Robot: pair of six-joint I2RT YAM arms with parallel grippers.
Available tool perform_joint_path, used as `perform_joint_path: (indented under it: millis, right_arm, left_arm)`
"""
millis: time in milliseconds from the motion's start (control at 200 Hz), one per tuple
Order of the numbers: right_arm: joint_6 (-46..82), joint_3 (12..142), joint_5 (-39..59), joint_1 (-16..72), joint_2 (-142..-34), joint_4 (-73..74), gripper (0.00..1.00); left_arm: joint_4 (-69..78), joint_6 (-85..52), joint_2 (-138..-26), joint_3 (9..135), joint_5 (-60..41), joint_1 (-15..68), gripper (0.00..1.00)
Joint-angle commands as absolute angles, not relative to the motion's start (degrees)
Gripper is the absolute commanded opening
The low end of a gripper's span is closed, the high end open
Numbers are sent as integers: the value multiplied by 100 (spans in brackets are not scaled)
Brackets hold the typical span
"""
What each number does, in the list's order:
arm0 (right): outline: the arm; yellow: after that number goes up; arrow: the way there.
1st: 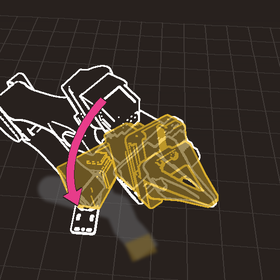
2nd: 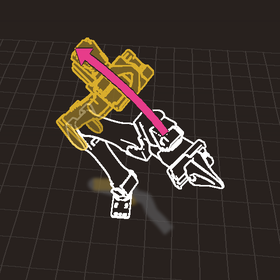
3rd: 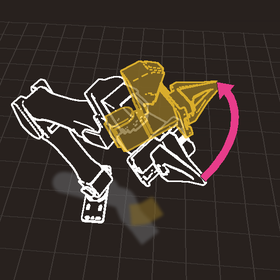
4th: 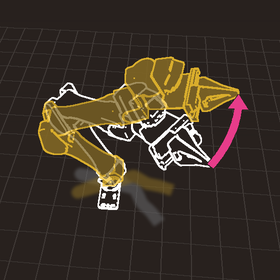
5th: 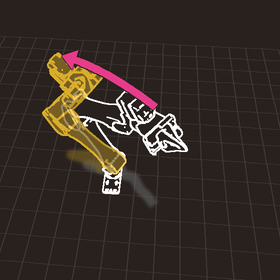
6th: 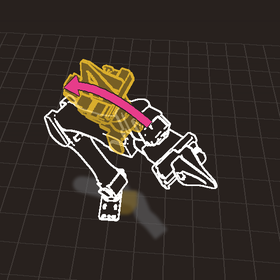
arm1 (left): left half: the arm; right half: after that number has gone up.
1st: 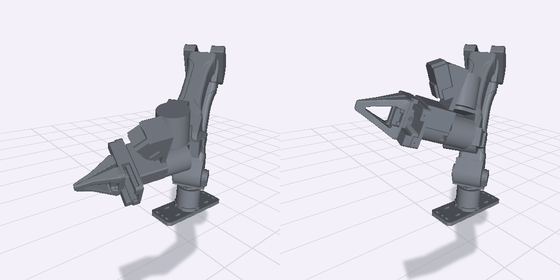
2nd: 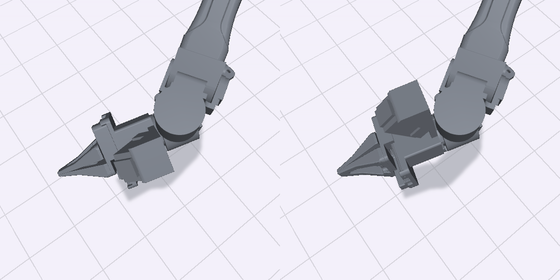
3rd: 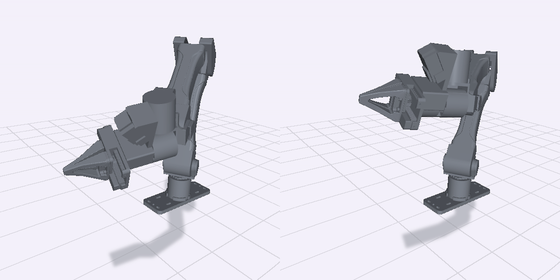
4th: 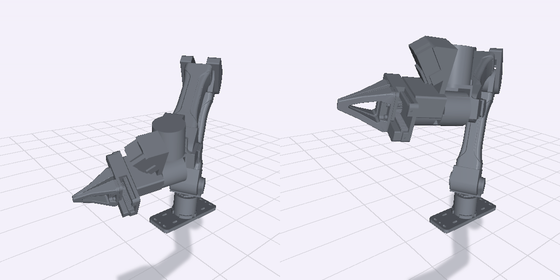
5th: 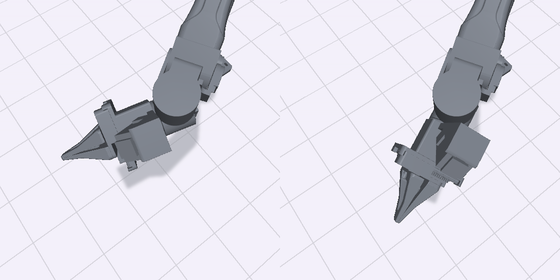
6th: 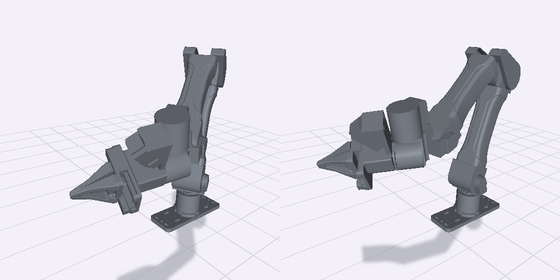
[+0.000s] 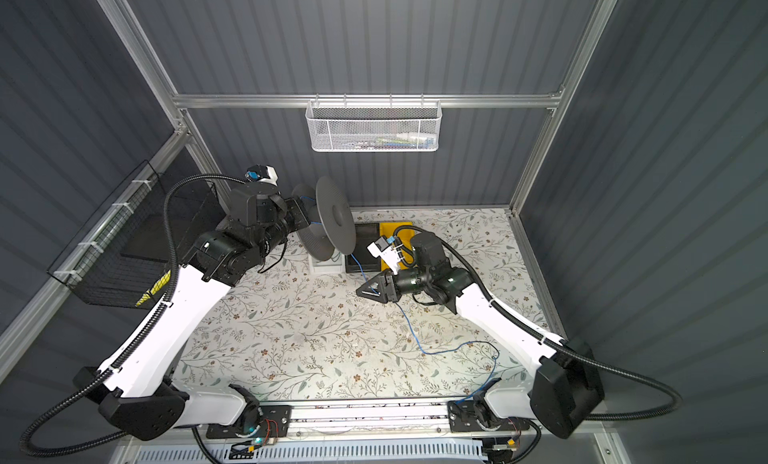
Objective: Wrap the cables
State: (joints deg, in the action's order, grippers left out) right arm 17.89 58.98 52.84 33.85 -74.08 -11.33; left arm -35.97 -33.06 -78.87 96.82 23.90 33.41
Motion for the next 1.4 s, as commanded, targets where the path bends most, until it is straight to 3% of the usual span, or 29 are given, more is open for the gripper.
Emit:
perform_joint_path:
  millis: [0,275,470,635,795,975,1191,1396]
  right_arm:
    - [1274,5995,5221,3384,-7085,-2197,37]
    - [1390,6187,5770,3433,-6886,-2860,0]
    - [864,7709,5783,3750,-7092,-4136,0]
    - [884,9089,6166,3751,-7213,-4317,0]
    - [1299,9972,6241,3593,-7539,-3708,0]
    - [2640,10120,6647,3094,-7994,-1950,0]
    - [1751,11649,6563,2746,-8815,-3494,0]
    - [1262,11611,6150,2057,-8970,-3944,0]
  left_arm:
    - [-3307,-3031,-7910,9947,2826,3305,0]
    - [-3239,-2894,-8016,9914,3017,3305,0]
    - [-3387,-2521,-8453,9996,3110,3304,0]
    - [-3660,-2036,-8904,10166,2688,3318,0]
    - [-3690,-1293,-9096,10059,1798,3453,0]
    - [-3719,-591,-8903,9763,1054,3801,0]
    - [-4150,-46,-8686,9613,456,4114,0]
    - [-3903,53,-8009,9045,-215,4144,0]
